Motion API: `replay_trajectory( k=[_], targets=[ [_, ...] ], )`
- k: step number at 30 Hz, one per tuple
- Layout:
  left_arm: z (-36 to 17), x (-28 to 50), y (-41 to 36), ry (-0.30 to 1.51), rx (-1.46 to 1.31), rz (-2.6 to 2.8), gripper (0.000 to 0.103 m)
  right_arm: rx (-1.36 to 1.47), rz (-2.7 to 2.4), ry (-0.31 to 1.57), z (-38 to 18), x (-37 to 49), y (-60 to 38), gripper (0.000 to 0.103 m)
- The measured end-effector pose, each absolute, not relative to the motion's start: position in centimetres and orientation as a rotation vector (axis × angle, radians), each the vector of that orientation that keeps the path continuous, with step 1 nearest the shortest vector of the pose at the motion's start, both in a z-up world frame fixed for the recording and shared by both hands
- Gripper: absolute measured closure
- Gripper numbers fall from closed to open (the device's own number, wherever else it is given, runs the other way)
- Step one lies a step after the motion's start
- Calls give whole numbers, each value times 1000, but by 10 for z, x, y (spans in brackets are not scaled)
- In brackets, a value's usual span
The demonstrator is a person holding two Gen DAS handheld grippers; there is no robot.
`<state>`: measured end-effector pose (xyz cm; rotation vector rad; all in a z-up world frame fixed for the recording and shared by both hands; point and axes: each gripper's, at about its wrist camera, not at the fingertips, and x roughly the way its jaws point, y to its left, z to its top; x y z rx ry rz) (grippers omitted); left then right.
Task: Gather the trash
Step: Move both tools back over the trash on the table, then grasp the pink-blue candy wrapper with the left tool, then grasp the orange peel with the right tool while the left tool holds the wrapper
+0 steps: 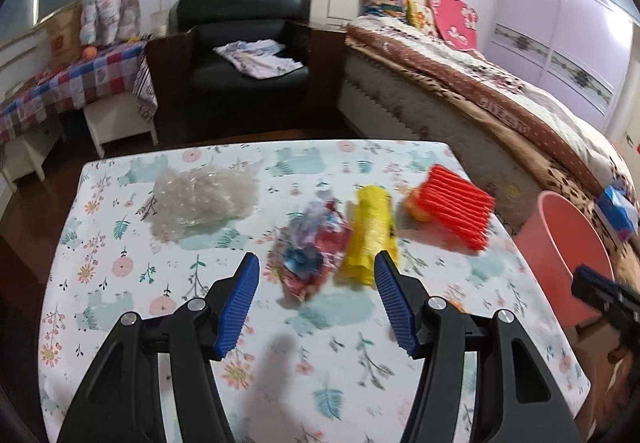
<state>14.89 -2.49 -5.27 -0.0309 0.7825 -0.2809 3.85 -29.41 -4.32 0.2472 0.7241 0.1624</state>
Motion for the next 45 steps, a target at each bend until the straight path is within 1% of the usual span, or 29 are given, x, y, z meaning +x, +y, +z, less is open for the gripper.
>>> replay_trajectory(
  k=[8, 15, 16, 17, 18, 19, 20, 22, 24, 29, 38, 39, 41, 43, 45],
  targets=[
    [-76, 189, -29, 831, -49, -273, 44, 237, 236, 783, -55, 62, -265, 74],
    [-91, 204, -36, 866, -60, -284, 44, 236, 285, 830, -67, 75, -248, 74],
    [-93, 205, -35, 870, -66, -286, 46, 235, 291, 834, -68, 76, -247, 74],
    [-94, 205, -34, 875, -77, -291, 52, 234, 300, 840, -69, 77, -244, 73],
    [-95, 206, -34, 876, -83, -298, 59, 234, 308, 844, -70, 78, -242, 65],
    [-96, 205, -34, 877, -86, -304, 62, 235, 314, 845, -72, 78, -241, 61],
    [-96, 205, -35, 878, -89, -311, 70, 233, 319, 848, -72, 78, -239, 61],
    [-95, 203, -34, 869, -93, -308, 75, 225, 327, 855, -72, 78, -237, 61],
    [-93, 200, -33, 861, -99, -313, 83, 218, 332, 859, -73, 78, -234, 61],
    [-84, 190, -27, 846, -114, -309, 87, 199, 327, 863, -75, 81, -229, 61],
    [-63, 160, -8, 806, -152, -287, 87, 167, 295, 882, -82, 90, -221, 61],
    [-61, 156, -6, 803, -154, -285, 87, 169, 294, 884, -83, 91, -221, 61],
    [-57, 148, -4, 797, -159, -284, 87, 163, 294, 887, -84, 91, -219, 69],
    [-54, 144, -1, 794, -165, -282, 87, 153, 285, 895, -86, 91, -217, 80],
    [-51, 137, 1, 790, -171, -280, 87, 147, 270, 903, -87, 90, -217, 86]
  ],
)
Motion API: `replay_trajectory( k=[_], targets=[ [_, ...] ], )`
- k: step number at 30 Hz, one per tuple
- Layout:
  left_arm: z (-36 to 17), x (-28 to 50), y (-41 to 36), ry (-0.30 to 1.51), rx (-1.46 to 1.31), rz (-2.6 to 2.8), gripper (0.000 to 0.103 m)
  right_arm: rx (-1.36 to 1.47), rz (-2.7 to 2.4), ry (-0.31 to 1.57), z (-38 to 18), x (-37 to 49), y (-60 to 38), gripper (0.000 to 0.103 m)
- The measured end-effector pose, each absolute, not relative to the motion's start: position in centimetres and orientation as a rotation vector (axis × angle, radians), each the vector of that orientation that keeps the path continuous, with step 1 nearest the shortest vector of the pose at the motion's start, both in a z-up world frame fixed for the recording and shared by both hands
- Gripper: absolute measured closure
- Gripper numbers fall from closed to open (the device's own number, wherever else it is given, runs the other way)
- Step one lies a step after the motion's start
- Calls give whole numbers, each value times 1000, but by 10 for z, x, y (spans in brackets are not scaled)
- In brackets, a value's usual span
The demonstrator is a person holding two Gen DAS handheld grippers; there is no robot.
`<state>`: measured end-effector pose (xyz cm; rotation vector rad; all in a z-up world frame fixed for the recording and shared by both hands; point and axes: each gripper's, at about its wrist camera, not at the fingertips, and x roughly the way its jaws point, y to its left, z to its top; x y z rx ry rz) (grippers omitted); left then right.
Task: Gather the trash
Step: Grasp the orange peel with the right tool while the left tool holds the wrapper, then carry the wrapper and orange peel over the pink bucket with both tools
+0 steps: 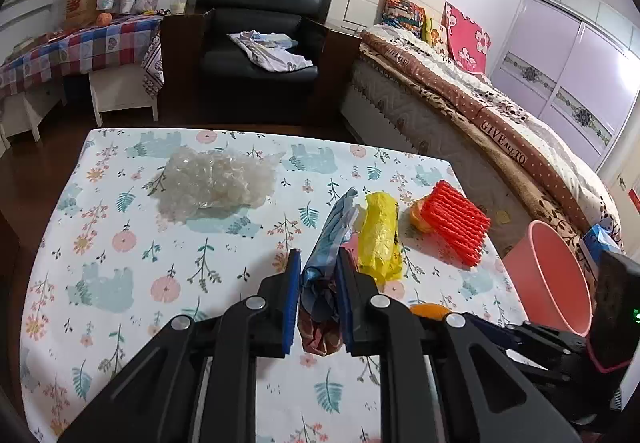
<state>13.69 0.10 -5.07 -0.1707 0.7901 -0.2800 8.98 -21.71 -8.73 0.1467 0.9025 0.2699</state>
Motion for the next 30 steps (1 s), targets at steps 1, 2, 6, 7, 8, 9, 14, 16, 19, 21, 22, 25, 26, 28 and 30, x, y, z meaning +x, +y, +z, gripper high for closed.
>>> replay_trajectory(
  k=[1, 2, 6, 7, 8, 9, 14, 16, 19, 21, 22, 25, 26, 28, 30],
  targets=[
    [-50, 135, 1, 790, -172, -279, 87, 148, 268, 901, -87, 89, -218, 88],
    [-48, 132, 1, 788, -172, -278, 87, 152, 271, 900, -87, 87, -218, 88],
    [-44, 122, 2, 785, -171, -277, 87, 160, 274, 881, -82, 78, -221, 93],
    [-43, 120, 1, 783, -170, -277, 87, 163, 275, 875, -79, 75, -222, 93],
    [-41, 117, -1, 782, -171, -280, 87, 165, 275, 867, -77, 72, -223, 93],
    [-39, 116, -2, 780, -171, -282, 87, 165, 274, 858, -74, 68, -225, 93],
    [-33, 106, -13, 769, -167, -300, 87, 173, 262, 818, -61, 52, -236, 93],
    [-30, 103, -16, 764, -163, -310, 87, 179, 252, 803, -56, 46, -242, 93],
    [-25, 98, -27, 758, -151, -334, 87, 201, 232, 783, -49, 38, -254, 93],
    [-22, 96, -34, 755, -143, -346, 87, 217, 216, 767, -45, 32, -263, 93],
    [-21, 95, -37, 755, -140, -353, 87, 227, 203, 756, -42, 28, -269, 93],
    [-16, 92, -50, 750, -129, -382, 87, 252, 163, 733, -36, 20, -285, 93],
    [-15, 90, -55, 747, -120, -394, 87, 260, 149, 727, -35, 17, -291, 93],
    [-13, 88, -65, 745, -109, -413, 87, 277, 121, 716, -33, 12, -304, 93],
    [-12, 85, -76, 745, -96, -437, 87, 291, 87, 706, -33, 7, -317, 93]
  ],
)
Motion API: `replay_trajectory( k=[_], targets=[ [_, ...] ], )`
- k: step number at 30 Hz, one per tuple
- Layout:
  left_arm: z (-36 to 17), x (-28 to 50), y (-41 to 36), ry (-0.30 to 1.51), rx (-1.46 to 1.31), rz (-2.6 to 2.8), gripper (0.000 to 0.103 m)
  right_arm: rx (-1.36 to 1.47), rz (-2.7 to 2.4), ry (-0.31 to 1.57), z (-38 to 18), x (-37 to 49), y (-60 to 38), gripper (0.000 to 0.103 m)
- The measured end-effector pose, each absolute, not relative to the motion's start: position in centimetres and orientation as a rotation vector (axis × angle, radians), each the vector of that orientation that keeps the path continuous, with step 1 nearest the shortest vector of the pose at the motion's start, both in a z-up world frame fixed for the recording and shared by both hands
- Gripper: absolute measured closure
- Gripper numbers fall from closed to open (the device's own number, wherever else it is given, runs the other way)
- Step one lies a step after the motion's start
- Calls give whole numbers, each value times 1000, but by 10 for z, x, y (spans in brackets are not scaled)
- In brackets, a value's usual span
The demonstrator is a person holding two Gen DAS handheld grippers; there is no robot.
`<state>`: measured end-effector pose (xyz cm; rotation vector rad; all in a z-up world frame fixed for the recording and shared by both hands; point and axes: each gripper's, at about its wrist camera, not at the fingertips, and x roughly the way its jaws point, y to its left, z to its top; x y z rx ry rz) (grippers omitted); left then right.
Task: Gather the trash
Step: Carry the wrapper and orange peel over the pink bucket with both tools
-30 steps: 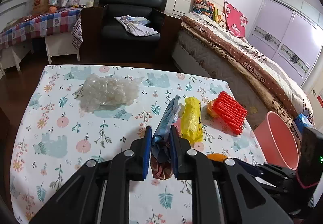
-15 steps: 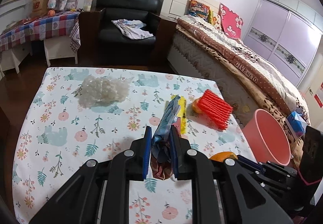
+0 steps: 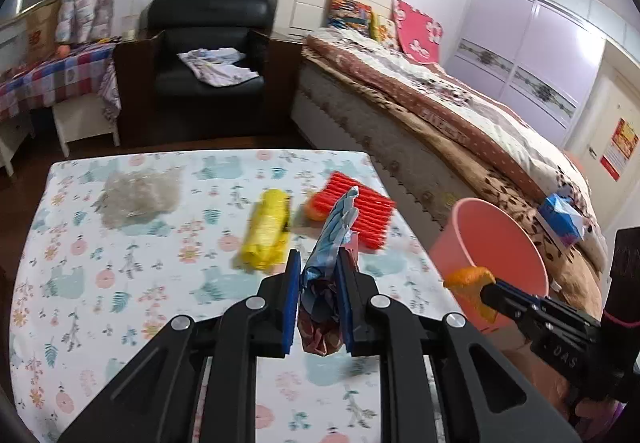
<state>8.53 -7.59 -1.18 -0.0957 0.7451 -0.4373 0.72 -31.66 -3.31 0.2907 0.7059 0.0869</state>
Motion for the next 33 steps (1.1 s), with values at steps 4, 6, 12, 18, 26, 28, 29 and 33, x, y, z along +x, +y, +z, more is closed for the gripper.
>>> replay_trajectory(
  k=[4, 6, 12, 18, 26, 28, 29, 33],
  targets=[
    [-8, 81, -96, 740, -80, -469, 87, 323, 29, 692, -33, 0, -340, 93],
    [-6, 79, -105, 735, -74, -483, 87, 336, 1, 684, -33, -4, -350, 93],
    [0, 75, -138, 724, -55, -542, 87, 359, -71, 659, -32, -14, -379, 93],
    [3, 70, -173, 723, -16, -603, 87, 392, -144, 641, -35, -23, -407, 93],
    [1, 66, -213, 730, 28, -661, 87, 437, -201, 643, -46, -31, -432, 93],
    [0, 67, -220, 732, 31, -673, 87, 443, -209, 644, -49, -32, -436, 93],
    [0, 67, -225, 733, 35, -680, 87, 445, -215, 644, -50, -33, -439, 93],
    [-5, 65, -244, 742, 53, -703, 87, 448, -237, 644, -53, -36, -446, 93]
  ],
)
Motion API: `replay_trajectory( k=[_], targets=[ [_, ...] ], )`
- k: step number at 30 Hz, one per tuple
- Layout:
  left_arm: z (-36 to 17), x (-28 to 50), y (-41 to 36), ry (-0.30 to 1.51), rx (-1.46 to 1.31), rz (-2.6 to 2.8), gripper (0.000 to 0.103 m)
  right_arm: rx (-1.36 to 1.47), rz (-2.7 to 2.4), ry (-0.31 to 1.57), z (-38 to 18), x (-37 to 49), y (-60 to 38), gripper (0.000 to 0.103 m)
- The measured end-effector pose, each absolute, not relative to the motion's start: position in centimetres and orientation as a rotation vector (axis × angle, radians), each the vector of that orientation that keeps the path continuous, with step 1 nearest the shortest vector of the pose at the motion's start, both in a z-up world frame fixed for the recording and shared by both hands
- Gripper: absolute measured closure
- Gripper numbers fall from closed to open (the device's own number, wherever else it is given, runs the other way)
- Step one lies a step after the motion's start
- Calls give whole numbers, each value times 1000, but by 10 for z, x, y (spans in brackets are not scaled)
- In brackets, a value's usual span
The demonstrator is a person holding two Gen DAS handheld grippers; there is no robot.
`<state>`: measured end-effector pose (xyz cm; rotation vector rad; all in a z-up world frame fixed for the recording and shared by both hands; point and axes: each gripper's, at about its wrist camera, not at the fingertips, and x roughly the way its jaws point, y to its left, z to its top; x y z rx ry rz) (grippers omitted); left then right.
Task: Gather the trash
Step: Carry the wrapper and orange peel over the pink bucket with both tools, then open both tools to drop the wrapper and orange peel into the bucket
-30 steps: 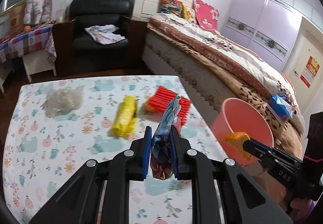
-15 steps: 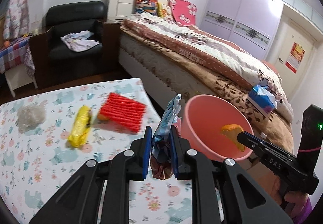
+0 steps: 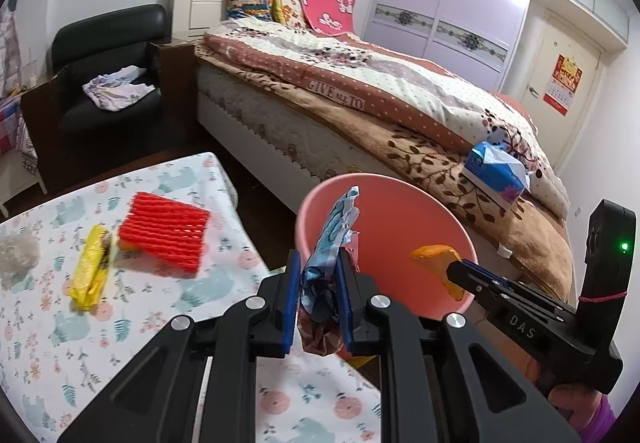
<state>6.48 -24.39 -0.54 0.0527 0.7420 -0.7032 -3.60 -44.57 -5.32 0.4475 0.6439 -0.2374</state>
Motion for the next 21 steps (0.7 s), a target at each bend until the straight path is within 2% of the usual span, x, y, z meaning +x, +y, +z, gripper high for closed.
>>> replay_trajectory(
  k=[19, 21],
  targets=[
    [-36, 65, -300, 802, 127, -751, 84, 487, -295, 660, -71, -38, -472, 93],
    [-37, 65, -302, 805, 128, -759, 77, 489, -297, 663, -72, -38, -473, 93]
  ],
)
